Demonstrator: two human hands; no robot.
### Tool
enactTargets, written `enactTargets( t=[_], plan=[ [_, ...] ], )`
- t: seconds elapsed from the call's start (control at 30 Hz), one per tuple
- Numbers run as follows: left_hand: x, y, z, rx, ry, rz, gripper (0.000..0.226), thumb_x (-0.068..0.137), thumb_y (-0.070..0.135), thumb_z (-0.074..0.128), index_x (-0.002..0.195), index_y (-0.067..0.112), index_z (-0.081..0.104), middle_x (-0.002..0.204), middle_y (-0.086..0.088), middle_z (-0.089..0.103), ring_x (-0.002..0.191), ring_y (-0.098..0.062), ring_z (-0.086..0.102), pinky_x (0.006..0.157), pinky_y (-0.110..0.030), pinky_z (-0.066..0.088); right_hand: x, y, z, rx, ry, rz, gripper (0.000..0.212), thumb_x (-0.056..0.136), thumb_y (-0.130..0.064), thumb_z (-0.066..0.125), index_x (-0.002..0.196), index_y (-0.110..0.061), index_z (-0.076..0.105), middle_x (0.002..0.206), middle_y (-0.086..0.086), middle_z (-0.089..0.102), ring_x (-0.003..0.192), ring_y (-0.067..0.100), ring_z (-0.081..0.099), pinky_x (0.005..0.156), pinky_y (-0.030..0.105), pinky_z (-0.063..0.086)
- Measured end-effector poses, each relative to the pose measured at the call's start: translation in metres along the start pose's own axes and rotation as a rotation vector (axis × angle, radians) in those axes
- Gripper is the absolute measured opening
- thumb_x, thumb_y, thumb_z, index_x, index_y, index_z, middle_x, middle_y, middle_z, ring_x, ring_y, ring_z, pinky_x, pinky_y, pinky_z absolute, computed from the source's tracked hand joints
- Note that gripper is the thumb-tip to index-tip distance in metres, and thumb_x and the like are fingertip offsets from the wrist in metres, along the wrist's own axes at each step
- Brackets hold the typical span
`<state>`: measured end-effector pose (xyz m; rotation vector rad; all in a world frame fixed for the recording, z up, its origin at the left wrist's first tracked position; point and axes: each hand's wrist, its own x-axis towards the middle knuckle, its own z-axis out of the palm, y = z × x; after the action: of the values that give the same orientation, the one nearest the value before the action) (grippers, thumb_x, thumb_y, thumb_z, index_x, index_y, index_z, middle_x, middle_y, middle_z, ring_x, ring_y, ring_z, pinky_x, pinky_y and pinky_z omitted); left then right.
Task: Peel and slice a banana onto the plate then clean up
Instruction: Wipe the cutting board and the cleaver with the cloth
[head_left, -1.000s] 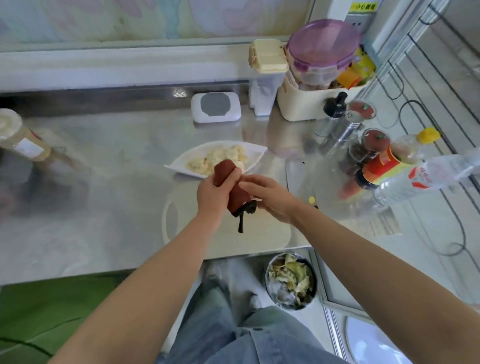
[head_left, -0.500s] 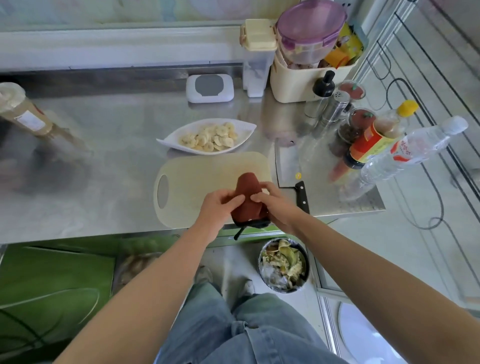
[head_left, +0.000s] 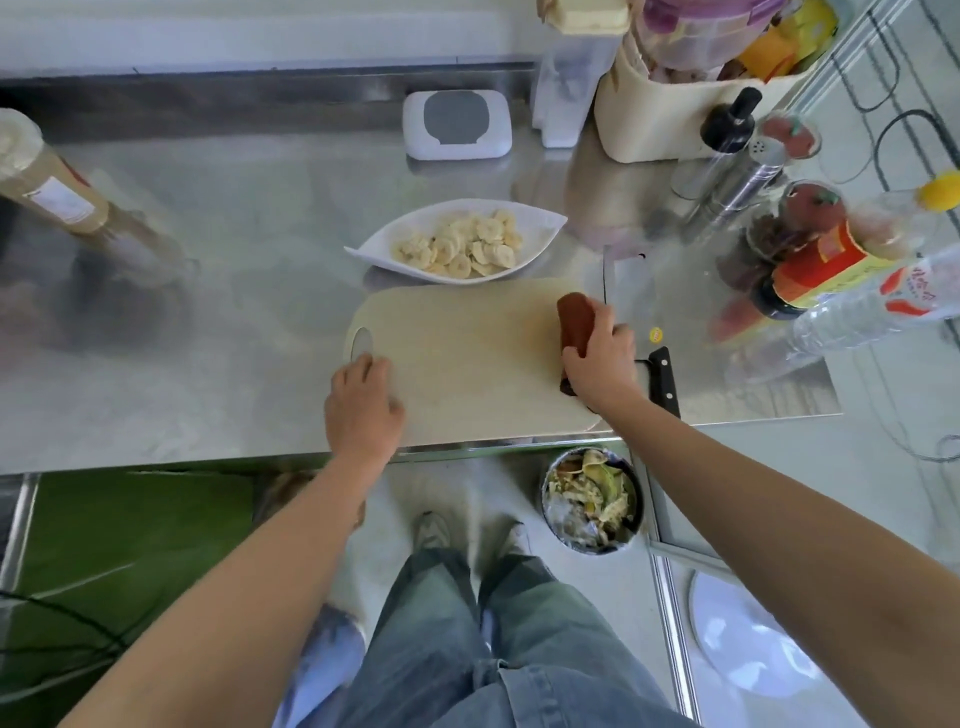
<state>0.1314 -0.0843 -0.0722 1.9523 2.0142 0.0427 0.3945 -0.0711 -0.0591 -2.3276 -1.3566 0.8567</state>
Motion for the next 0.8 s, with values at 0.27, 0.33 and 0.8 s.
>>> enactTargets(
  t=[0.27, 0.33, 0.8],
  plan=[
    [0.005, -0.020, -0.002, -0.046, -0.043, 0.144, 0.051, 0.088, 0.015, 0.061, 0.136, 0.010, 0.046, 0.143, -0.007, 0.043, 0.125, -0.030, 0.037, 0.101, -0.039, 0.038, 0.014, -0.030, 0.057, -0.232, 0.087, -0.104, 0.064, 0.088, 0.003, 0.044, 0.148, -0.009, 0.025, 0.138, 0.022, 0.029, 0.115, 0.037, 0.035, 0.098, 0.039, 0.033],
    [0.006, -0.022, -0.001, -0.026, -0.050, 0.159, 0.053, 0.088, 0.017, 0.062, 0.138, 0.010, 0.045, 0.145, -0.007, 0.041, 0.125, -0.029, 0.037, 0.101, -0.038, 0.039, 0.012, -0.039, 0.068, -0.223, 0.053, -0.234, 0.063, 0.086, 0.002, 0.046, 0.147, -0.010, 0.032, 0.136, 0.021, 0.034, 0.111, 0.038, 0.038, 0.096, 0.040, 0.034],
    [0.007, -0.026, -0.009, 0.082, -0.147, 0.220, 0.066, 0.088, 0.029, 0.062, 0.144, 0.011, 0.032, 0.150, -0.007, 0.029, 0.127, -0.029, 0.031, 0.102, -0.037, 0.037, -0.004, -0.023, 0.024, -0.200, -0.496, -0.653, 0.042, 0.072, 0.008, 0.044, 0.084, -0.016, 0.077, 0.098, 0.001, 0.057, 0.098, 0.018, 0.049, 0.096, 0.039, 0.041]
  ],
)
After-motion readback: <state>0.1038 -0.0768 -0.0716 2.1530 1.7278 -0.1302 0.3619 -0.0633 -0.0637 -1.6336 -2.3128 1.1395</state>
